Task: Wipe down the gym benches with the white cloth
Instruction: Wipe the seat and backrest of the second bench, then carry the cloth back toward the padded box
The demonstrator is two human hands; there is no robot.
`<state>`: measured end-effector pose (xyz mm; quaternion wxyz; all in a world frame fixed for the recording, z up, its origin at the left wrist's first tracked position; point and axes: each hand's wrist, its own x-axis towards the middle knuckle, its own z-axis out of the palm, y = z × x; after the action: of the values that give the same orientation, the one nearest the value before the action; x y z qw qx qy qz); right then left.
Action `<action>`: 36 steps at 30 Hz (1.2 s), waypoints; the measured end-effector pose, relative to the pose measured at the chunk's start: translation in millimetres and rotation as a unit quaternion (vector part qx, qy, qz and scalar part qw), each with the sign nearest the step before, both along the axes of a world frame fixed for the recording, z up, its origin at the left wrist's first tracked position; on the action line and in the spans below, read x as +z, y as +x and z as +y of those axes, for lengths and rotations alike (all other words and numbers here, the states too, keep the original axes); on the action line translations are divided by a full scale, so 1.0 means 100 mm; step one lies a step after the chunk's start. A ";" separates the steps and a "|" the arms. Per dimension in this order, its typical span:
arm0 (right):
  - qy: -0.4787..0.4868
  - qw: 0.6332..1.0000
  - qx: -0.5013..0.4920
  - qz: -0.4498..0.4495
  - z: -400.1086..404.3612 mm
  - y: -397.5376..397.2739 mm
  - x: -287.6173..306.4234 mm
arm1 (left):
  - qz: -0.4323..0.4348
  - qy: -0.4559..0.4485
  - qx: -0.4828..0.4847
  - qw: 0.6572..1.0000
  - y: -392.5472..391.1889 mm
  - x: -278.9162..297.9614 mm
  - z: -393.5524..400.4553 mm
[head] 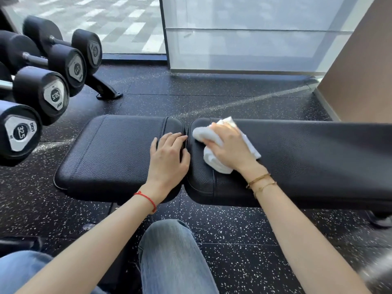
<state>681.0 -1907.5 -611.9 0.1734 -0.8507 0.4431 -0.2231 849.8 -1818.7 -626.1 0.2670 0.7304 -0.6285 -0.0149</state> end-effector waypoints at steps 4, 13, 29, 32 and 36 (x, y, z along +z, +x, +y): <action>0.019 0.999 0.025 -0.029 0.17 0.00 0.03 | 0.000 -0.036 0.030 0.999 0.19 0.11 0.13; 0.038 0.992 -0.003 -0.119 0.30 0.40 0.23 | 0.014 -0.023 0.061 0.998 0.85 0.31 0.35; 0.116 0.986 0.017 -0.114 0.44 1.54 1.77 | 0.041 0.044 0.084 0.995 2.04 1.88 0.69; 0.130 0.985 0.024 -0.113 0.51 1.65 2.38 | 0.044 0.043 0.096 0.993 2.12 2.51 0.85; 0.148 0.982 0.048 -0.107 0.69 1.69 3.22 | 0.049 0.050 0.130 0.989 2.07 3.35 1.17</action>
<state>850.0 -1838.8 -290.1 0.3543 -0.8072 0.4087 -0.2362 1057.2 -1702.2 -291.5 0.2602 0.8167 -0.5129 -0.0469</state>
